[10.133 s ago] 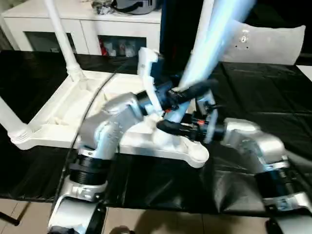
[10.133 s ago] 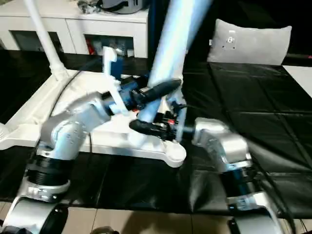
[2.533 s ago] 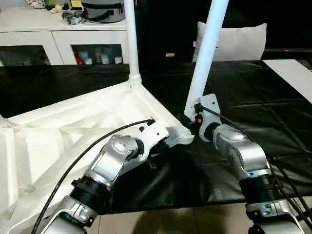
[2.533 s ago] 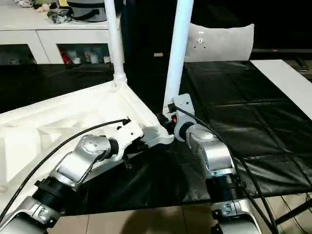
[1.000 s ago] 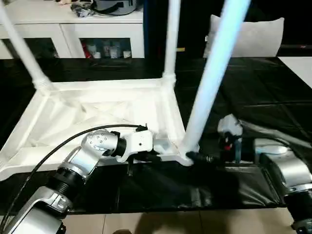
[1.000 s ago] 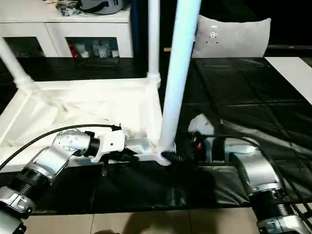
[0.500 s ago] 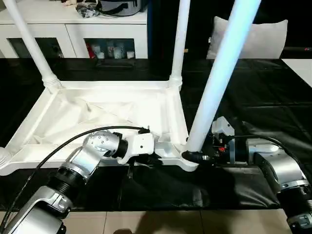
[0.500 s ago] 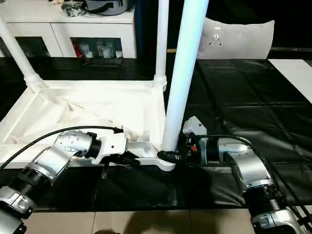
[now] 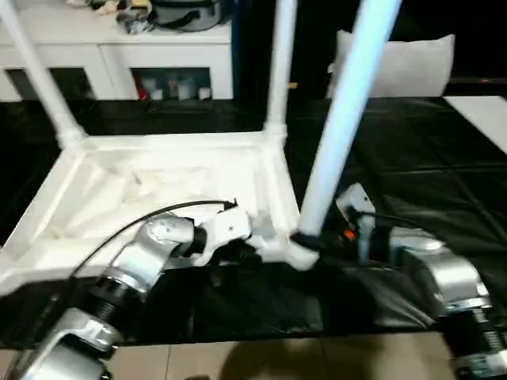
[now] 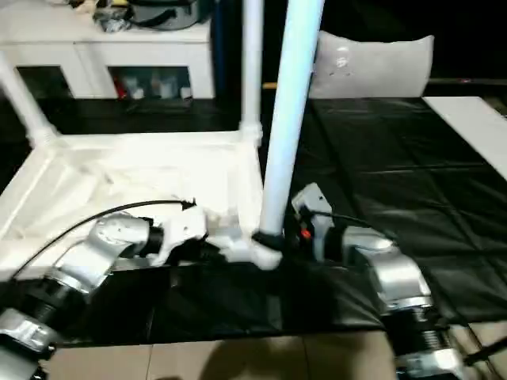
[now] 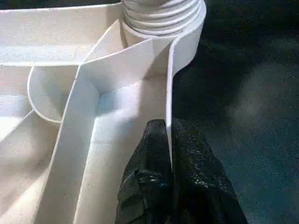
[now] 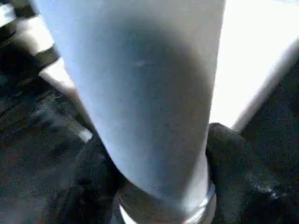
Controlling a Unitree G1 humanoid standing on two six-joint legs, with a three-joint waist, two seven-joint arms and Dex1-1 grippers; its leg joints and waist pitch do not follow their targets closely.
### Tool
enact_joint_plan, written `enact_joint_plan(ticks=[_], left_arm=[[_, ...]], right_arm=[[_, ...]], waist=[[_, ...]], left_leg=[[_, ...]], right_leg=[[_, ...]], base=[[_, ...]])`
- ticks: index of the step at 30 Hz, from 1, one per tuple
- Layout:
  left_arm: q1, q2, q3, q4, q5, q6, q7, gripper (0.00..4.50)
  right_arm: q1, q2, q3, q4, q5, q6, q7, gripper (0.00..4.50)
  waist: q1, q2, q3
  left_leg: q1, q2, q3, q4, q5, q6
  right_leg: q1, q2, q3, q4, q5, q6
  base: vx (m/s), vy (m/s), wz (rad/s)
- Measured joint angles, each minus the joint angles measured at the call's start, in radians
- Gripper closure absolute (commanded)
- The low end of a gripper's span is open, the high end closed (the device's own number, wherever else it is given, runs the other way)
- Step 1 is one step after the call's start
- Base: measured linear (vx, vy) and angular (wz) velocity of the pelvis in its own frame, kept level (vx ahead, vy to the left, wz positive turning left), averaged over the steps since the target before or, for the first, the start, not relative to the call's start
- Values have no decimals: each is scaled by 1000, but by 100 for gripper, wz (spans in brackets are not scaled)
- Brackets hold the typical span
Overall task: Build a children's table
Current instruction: Rotate leg to tighten
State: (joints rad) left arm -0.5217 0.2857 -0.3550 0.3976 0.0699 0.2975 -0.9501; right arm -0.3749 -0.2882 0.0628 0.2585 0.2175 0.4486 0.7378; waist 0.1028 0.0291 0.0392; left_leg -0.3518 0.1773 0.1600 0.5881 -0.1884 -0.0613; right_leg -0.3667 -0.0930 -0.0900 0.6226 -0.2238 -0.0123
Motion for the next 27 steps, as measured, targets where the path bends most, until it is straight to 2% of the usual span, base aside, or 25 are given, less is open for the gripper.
enact_joint_plan(ticks=[2,5,6,9,12,13,16,19,23,27], left_arm=[[-7,-66,14,0,16,65,98,450],[-8,-136,17,-4,16,115,186,450],[-10,-152,18,-5,22,126,217,450],[-11,-154,15,-16,25,128,229,450],[-11,-148,14,-34,35,126,229,450],[-11,-145,14,-36,37,123,229,450],[-11,-127,6,-36,45,97,232,450],[-13,-113,0,-28,47,71,228,450],[-14,-58,-12,-7,43,-17,164,450],[-14,-20,-16,17,39,-96,100,450]], right_arm=[[-27,48,-29,25,-35,3,-139,209],[-44,90,-59,43,-42,3,-254,209],[-53,112,-70,52,-46,-2,-296,155],[-56,132,-85,62,-44,0,-330,137],[-53,136,-95,63,-43,-8,-336,108],[-51,135,-95,62,-43,-9,-335,101],[-32,117,-89,62,-37,-23,-299,64],[-18,96,-80,62,-31,-36,-257,52],[-2,-11,-76,53,-6,-65,-103,9],[16,-72,-70,19,31,-70,43,4]], waist=[[-17,0,0],[-22,0,0],[-23,1,0],[-17,1,0],[-13,2,-1],[-13,2,-1],[-14,2,-1],[-16,4,1],[-13,5,2],[-12,5,2]], left_leg=[[0,0,1,-1,0,0],[-2,-1,3,-3,0,0],[-1,-1,4,-4,0,1],[-3,-1,5,-10,0,0],[-15,0,6,-11,1,0],[-16,0,6,-11,2,2],[-18,0,6,-10,4,6],[-17,1,7,-10,4,6],[-17,1,7,-10,2,2],[-18,2,7,-9,4,7]], right_leg=[[0,0,0,-5,0,1],[0,0,1,-13,7,1],[0,0,3,-13,10,3],[-4,0,3,-13,11,4],[-15,1,2,-11,11,4],[-17,1,2,-11,11,4],[-19,1,2,-12,11,4],[-19,1,2,-12,11,3],[-19,1,2,-12,11,4],[-19,1,1,-12,11,4]], base=[[0,0,0],[0,0,0],[0,0,0],[0,0,0],[0,0,0],[0,0,0],[0,0,0],[0,0,0],[0,0,0],[0,0,0]])
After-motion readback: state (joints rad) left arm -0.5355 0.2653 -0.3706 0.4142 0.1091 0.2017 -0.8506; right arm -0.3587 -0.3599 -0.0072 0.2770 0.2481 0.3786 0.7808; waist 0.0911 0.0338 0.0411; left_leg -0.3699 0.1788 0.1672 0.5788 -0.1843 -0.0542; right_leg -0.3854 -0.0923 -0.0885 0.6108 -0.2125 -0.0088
